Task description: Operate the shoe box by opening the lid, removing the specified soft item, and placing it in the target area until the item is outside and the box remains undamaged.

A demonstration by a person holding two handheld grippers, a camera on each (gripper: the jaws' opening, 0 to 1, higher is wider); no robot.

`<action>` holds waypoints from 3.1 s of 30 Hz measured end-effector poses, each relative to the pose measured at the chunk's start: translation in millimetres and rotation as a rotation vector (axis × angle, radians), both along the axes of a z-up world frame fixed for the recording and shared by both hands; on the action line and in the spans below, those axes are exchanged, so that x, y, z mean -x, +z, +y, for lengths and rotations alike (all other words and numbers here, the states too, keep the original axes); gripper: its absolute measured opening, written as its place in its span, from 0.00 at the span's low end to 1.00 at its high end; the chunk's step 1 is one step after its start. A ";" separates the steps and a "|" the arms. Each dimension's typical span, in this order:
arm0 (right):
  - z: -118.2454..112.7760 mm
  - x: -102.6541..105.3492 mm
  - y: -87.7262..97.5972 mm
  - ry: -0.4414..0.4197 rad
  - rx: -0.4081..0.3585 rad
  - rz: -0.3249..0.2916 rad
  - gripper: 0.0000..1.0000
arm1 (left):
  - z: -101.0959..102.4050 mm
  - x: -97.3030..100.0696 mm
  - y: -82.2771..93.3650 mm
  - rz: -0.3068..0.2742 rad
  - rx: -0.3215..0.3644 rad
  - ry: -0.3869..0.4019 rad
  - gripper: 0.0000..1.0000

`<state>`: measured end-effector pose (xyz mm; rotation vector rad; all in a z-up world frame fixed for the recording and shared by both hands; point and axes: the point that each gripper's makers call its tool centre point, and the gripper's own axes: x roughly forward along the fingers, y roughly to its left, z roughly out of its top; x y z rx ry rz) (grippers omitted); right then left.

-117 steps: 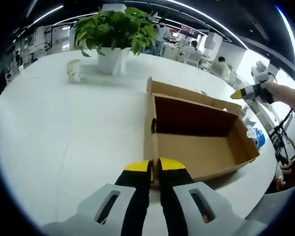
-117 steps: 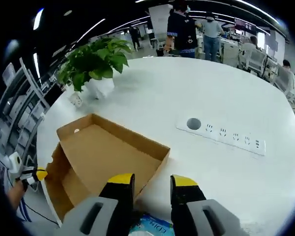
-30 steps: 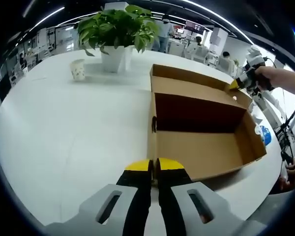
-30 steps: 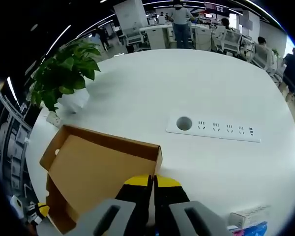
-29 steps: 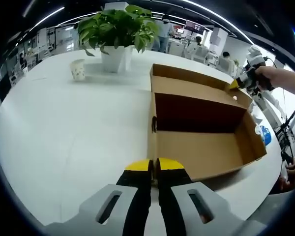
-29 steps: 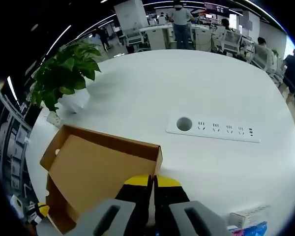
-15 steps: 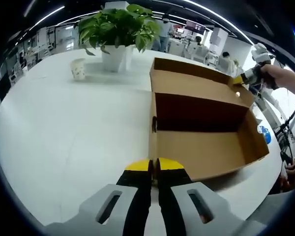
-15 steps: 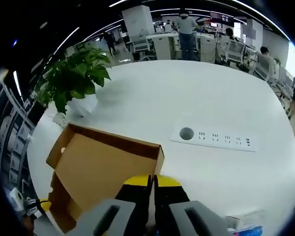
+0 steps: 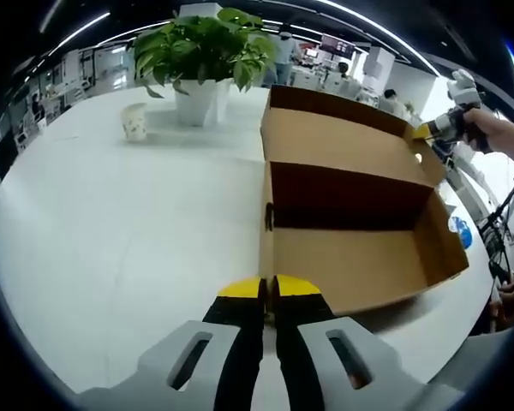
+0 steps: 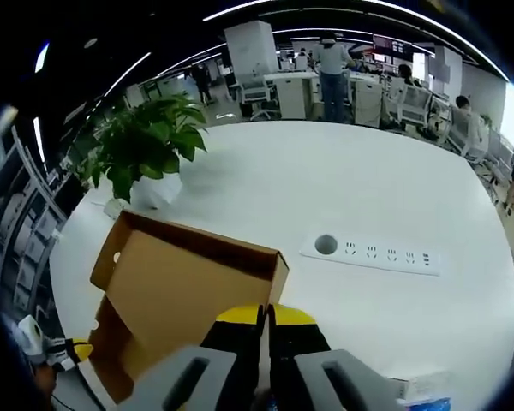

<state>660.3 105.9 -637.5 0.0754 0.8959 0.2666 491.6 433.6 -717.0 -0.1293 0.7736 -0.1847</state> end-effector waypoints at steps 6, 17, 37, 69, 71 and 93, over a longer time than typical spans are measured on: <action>0.1 4.7 7.3 0.015 0.012 -0.038 0.00 | -2.2 1.0 0.7 -0.002 0.009 0.003 0.01; 1.2 13.8 17.0 0.035 0.017 -0.108 0.00 | -3.6 2.6 1.4 -0.003 0.010 0.001 0.02; 3.2 28.3 29.4 0.077 0.046 -0.211 0.00 | -4.5 4.1 3.3 -0.012 -0.003 -0.005 0.02; 5.9 61.2 42.7 0.079 0.019 -0.366 0.00 | -0.5 1.5 0.8 -0.017 -0.022 -0.018 0.02; 6.2 62.2 43.0 0.079 0.021 -0.372 0.00 | -0.3 1.4 0.8 -0.019 -0.017 -0.012 0.02; 7.5 80.6 45.8 0.080 0.009 -0.413 0.00 | -3.3 3.6 2.6 -0.030 -0.017 -0.015 0.02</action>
